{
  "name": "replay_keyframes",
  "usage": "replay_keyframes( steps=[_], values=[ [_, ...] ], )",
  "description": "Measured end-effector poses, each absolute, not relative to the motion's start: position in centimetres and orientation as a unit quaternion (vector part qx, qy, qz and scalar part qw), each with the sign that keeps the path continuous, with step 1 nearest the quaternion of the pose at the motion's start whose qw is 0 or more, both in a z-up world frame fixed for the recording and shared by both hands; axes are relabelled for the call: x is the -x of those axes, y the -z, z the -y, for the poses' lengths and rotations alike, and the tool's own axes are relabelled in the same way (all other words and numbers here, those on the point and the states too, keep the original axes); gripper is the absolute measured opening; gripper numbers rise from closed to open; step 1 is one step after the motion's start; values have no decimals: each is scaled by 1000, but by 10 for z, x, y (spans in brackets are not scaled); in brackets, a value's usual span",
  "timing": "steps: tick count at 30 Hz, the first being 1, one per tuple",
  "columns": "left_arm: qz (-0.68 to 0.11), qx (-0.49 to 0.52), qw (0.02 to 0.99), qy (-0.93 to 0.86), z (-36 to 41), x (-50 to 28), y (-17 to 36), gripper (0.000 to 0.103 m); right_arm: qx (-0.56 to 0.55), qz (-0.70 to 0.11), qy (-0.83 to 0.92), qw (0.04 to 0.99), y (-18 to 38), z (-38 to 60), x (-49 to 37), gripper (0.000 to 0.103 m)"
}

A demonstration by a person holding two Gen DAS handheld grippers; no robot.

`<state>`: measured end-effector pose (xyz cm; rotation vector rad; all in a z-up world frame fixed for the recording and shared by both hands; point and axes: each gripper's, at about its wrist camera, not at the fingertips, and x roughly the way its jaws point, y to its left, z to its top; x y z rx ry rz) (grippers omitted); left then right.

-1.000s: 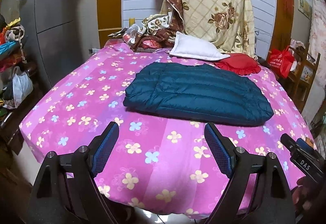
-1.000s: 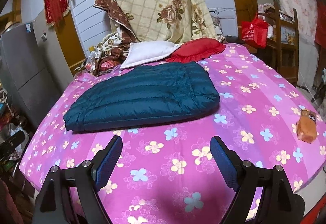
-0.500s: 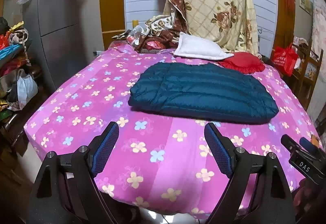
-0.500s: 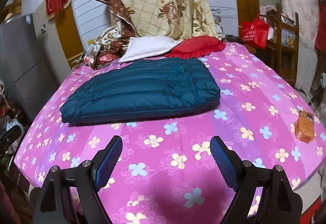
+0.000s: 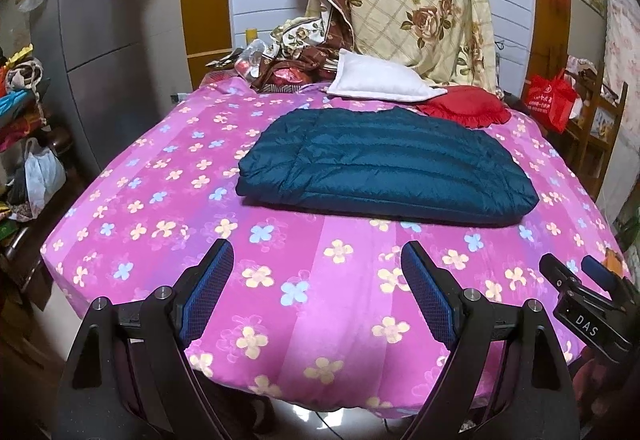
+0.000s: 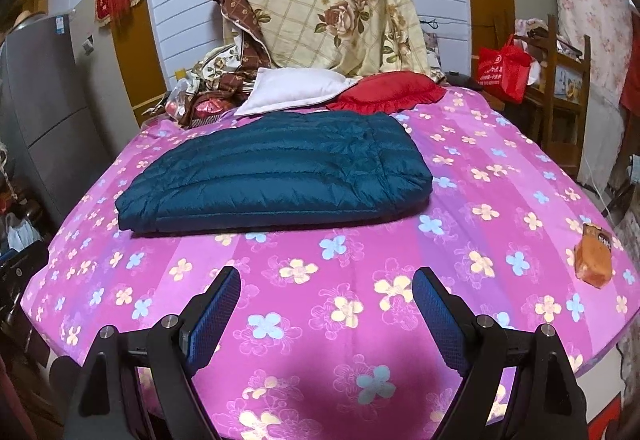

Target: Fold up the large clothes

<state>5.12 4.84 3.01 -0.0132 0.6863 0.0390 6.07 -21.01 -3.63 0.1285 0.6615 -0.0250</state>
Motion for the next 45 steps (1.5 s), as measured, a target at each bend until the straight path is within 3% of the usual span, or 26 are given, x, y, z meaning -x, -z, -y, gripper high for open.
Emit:
replay_keyframes(
  steps=[45],
  values=[
    [-344, 41, 938, -10, -50, -50, -19, 86, -49, -343, 10, 938, 54, 203, -65, 86]
  ],
)
